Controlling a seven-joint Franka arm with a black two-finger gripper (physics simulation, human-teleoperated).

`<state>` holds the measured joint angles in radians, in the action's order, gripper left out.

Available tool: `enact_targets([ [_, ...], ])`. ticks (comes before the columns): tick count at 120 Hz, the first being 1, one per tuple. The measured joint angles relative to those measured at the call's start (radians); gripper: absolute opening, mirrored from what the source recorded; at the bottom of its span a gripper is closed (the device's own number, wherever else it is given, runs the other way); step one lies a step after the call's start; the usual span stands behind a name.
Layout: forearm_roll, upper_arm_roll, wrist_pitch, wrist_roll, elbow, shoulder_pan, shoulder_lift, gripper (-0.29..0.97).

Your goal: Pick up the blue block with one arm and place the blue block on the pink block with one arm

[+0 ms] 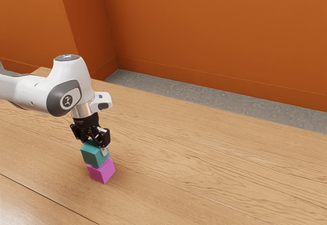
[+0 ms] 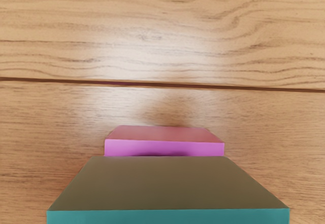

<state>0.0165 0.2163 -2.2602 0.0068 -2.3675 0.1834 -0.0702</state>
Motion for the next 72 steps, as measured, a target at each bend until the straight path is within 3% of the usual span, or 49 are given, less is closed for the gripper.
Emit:
enact_targets([
  [32,0.024,0.000,0.005,0.012,-0.001,0.000,-0.009,0.55],
  [44,0.025,-0.016,0.034,0.015,0.015,-0.002,-0.115,0.60],
  [59,-0.010,-0.017,0.237,0.019,0.211,0.001,-0.196,0.63],
  [72,-0.041,-0.009,0.380,0.023,0.260,0.000,-0.198,0.65],
])
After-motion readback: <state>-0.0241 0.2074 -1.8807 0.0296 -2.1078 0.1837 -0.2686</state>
